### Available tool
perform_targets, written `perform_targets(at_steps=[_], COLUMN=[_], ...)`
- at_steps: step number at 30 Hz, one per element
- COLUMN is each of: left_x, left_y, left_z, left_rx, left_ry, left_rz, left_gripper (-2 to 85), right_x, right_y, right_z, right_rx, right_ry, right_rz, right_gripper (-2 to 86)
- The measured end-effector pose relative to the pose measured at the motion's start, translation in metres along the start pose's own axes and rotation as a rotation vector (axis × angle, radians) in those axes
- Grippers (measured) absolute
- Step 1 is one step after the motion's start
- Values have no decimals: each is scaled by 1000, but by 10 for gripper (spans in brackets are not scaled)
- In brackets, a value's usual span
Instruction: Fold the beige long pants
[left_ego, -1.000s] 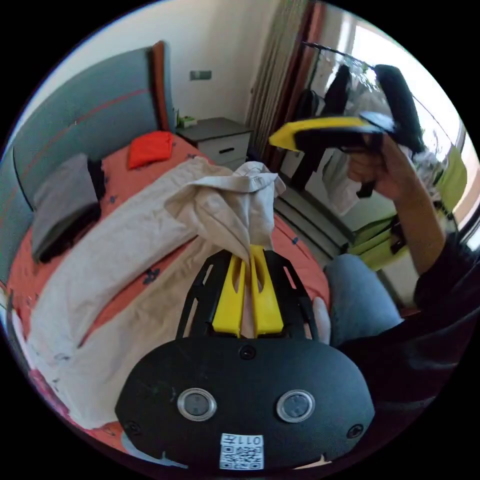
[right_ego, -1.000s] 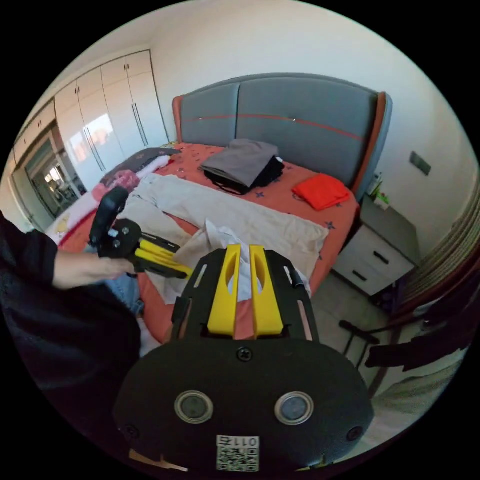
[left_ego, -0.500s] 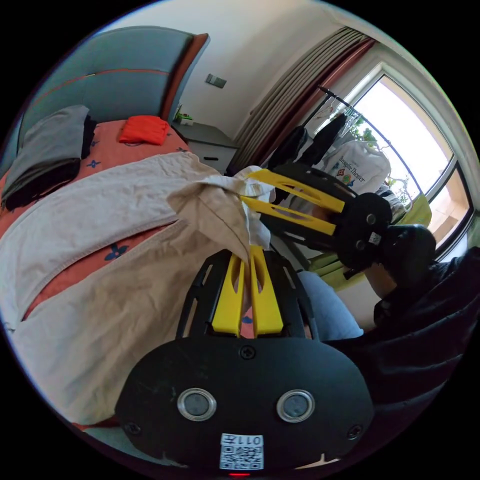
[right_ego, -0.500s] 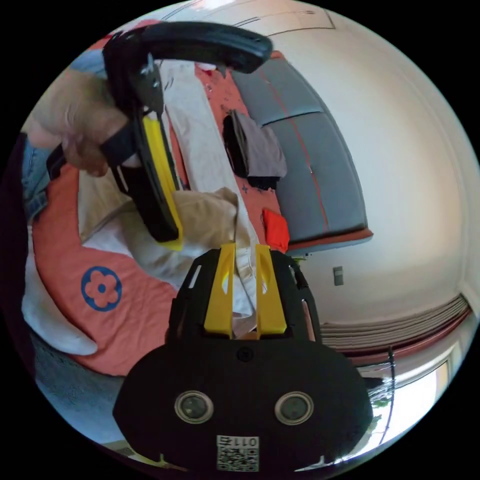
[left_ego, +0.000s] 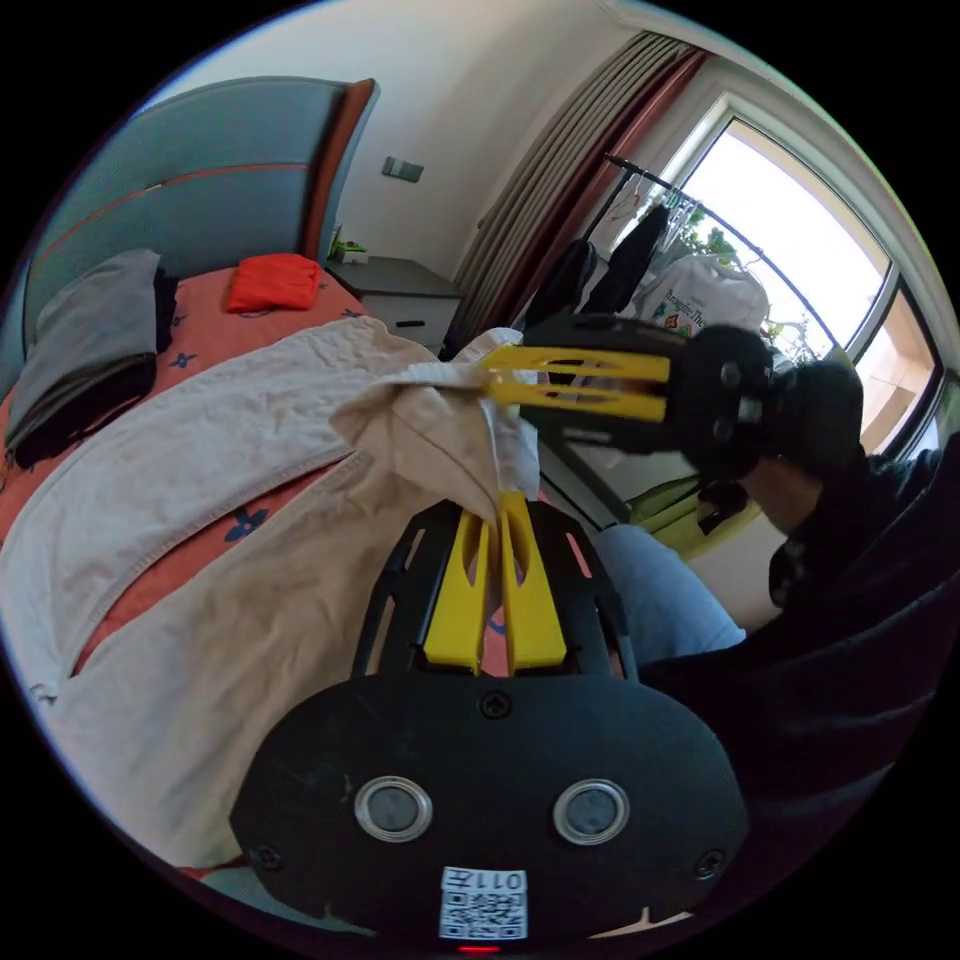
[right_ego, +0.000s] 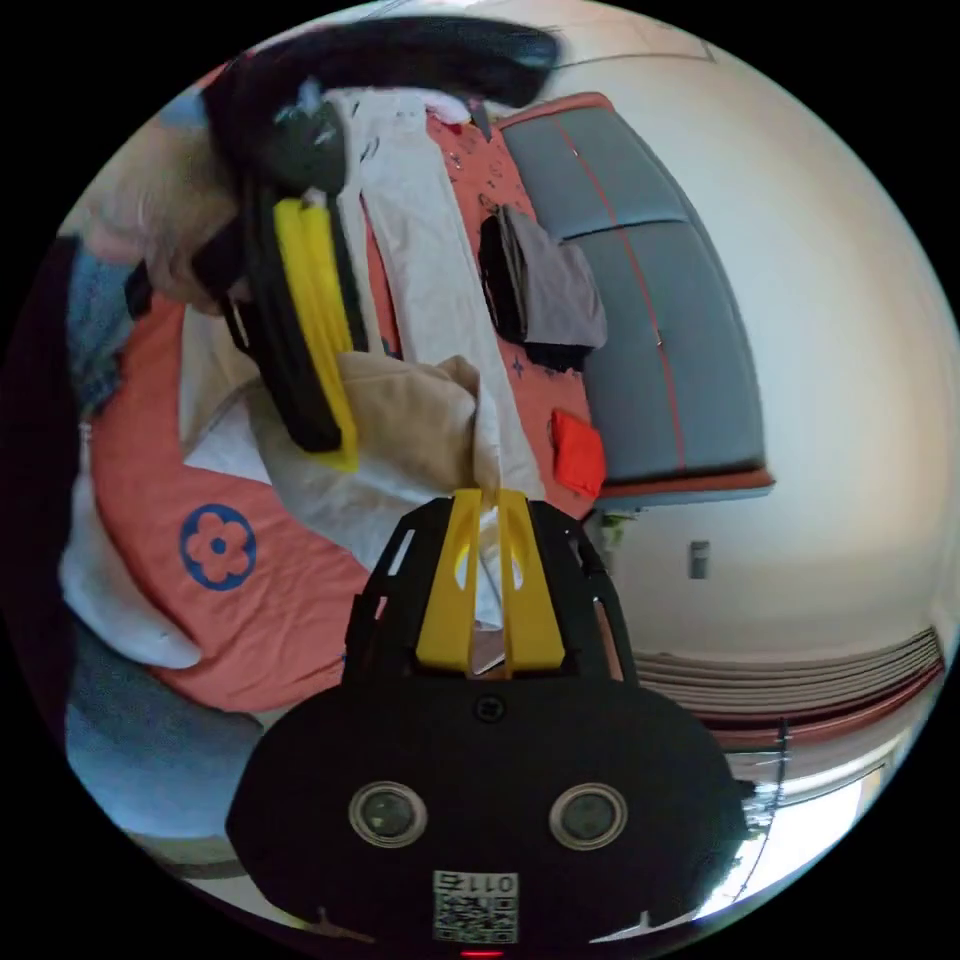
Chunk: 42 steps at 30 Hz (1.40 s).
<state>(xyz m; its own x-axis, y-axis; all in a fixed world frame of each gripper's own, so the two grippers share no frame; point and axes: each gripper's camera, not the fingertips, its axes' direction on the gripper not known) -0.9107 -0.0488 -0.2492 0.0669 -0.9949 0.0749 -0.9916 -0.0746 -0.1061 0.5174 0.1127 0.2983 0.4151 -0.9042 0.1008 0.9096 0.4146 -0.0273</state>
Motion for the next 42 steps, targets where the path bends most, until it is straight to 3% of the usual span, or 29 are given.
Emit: perform_targets(at_steps=[3,5,10,13,18,22,24,29,33,35,37,39,42], left_x=[9,20,68,111,143,146,147,118,70,40,21,2,-35], left_y=[2,3,-11,-26,-50,-54,-50,-37,-26,-22,-18,-9,17], left_z=[-25,-48,-82,-79,-40,-57,-84,-193,-270,-332,-388,-448,-558], left_rx=[6,41,25,-62,-243,-365,-372,-301,-275,-256,-229,-184,-2], left_ry=[-3,14,83,30,-10,263,171,135,29,-60,-159,-222,-181], left_rz=[61,124,331,447,375,329,334,235,66,-21,-66,-145,-305], left_gripper=[10,4,0,4,32,85,98,93,85,80,76,71,59], right_x=[70,120,145,132,124,112,103,49,27,12,6,13,25], right_y=[14,30,50,63,132,179,177,149,136,151,172,187,183], right_z=[-8,-7,13,34,83,57,38,42,95,141,156,154,113], right_rx=[57,104,-69,-241,-354,-221,-148,-35,-40,-254,-296,-384,-264], right_ry=[-403,-766,-1092,-1038,-954,-904,-818,-576,-568,-585,-682,-611,-588], right_rz=[61,-25,-244,-303,78,401,486,697,842,844,848,949,996], right_gripper=[29,26,24,24,27,53,62,33,18,12,8,5,2])
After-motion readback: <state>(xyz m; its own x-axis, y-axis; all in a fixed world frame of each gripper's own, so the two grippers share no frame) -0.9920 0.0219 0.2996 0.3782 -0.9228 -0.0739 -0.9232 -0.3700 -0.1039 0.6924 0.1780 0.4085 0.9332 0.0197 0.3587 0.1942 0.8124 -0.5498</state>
